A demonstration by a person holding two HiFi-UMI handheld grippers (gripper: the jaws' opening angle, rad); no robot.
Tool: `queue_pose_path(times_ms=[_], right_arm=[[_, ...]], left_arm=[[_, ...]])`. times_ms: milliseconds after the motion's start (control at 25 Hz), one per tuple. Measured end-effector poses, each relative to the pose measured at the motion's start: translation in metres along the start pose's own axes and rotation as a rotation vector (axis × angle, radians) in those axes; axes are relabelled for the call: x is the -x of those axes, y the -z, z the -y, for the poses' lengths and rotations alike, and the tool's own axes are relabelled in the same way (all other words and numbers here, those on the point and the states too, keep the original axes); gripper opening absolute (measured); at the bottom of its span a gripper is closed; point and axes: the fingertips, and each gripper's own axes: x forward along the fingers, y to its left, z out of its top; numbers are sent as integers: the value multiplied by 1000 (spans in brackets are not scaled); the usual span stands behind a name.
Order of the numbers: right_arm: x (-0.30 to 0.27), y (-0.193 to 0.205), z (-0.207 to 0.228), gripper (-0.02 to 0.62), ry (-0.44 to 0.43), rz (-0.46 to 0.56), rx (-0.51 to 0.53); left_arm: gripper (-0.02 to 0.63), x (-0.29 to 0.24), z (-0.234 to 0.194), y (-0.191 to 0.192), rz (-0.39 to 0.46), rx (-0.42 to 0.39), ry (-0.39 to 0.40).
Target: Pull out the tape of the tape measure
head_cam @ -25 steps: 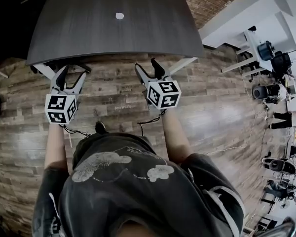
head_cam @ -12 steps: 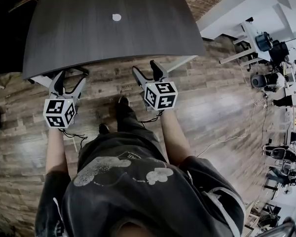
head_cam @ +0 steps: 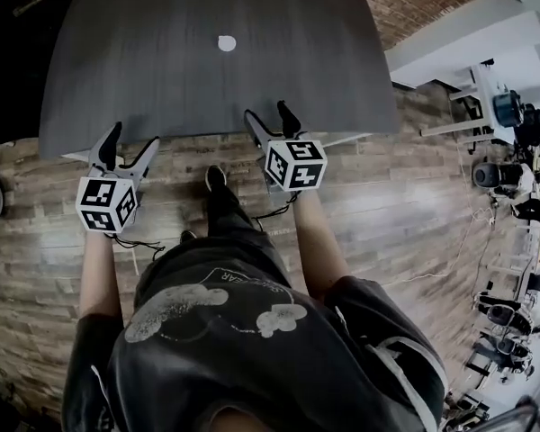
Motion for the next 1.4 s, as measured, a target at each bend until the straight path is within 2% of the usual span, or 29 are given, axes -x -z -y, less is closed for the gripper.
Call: queue_pose_path(times_ms=[320, 560, 1040, 1160, 1400], right_arm=[[-107, -23, 40, 310, -109, -74, 33], [-162, -18, 52, 310, -171, -155, 79], [-250, 3, 52, 310, -241, -281, 227], [-264, 10, 52, 308, -256, -305, 270], [-275, 24, 49, 308, -283, -366, 290]], left_arm=[[362, -90, -29, -22, -68, -2, -64], [362, -137, -39, -33, -99, -2, -86], [362, -181, -64, -24, -134, 57, -146], [362, -186, -68, -20, -137, 69, -160], [362, -191, -74, -18, -143, 77, -177]])
